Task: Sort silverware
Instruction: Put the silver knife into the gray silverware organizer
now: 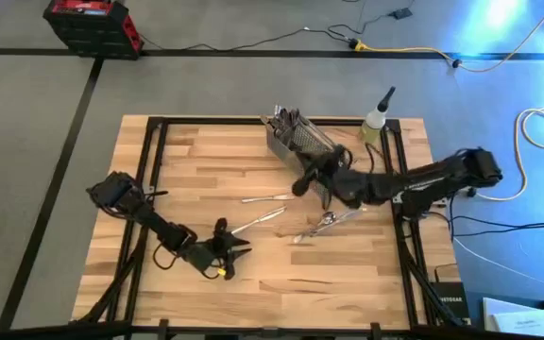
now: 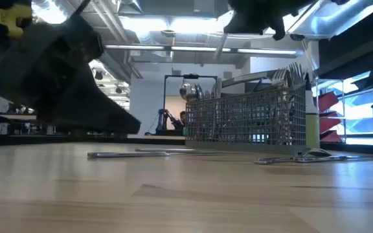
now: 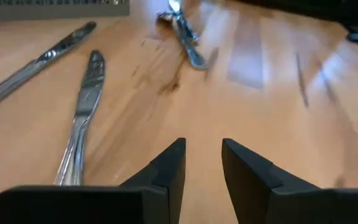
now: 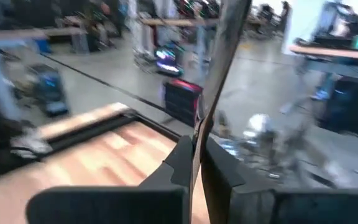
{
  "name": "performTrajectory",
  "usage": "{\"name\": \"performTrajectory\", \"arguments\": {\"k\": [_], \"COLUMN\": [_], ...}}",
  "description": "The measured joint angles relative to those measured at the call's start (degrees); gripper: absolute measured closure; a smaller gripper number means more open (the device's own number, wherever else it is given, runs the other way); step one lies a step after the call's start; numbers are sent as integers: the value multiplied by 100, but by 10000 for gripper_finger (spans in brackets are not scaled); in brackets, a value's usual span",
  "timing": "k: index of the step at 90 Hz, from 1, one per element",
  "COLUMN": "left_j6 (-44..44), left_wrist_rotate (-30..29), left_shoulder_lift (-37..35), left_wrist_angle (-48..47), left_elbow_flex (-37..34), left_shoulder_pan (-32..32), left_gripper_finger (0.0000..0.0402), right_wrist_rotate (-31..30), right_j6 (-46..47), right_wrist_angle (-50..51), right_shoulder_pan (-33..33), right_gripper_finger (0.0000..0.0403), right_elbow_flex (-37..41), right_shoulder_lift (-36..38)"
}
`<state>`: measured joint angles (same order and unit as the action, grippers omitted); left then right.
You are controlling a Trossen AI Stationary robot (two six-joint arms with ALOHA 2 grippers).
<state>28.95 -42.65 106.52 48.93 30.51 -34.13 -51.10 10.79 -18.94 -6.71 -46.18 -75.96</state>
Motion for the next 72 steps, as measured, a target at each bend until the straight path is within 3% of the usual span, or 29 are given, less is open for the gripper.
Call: {"name": "performTrajectory", "arguments": {"k": [13,41,56,72], "left_j6": [23,172,240,253], "left_wrist_rotate": [-13,-13,13,20], "left_shoulder_lift": [0,0,0,0], "left_wrist_angle": [-57,-308,-388,-390], "left_elbow_flex": [4,4,4,4], "left_shoulder_pan": [17,-44,-44,-44], "left_gripper_finger": [313,313,313,313], "right_wrist_rotate": [663,1412,1254,1098], "right_j6": [533,1236,1292,1276], "right_wrist_angle": [1052,1816,1522,1549], "right_shoulder_pan": [741,1772,1924,1916], "right_gripper_finger": [403,403,390,340], "right_elbow_flex": [-377,-493,-512,-513], "right_shoulder_lift": [-24,-467,-752,-809]}}
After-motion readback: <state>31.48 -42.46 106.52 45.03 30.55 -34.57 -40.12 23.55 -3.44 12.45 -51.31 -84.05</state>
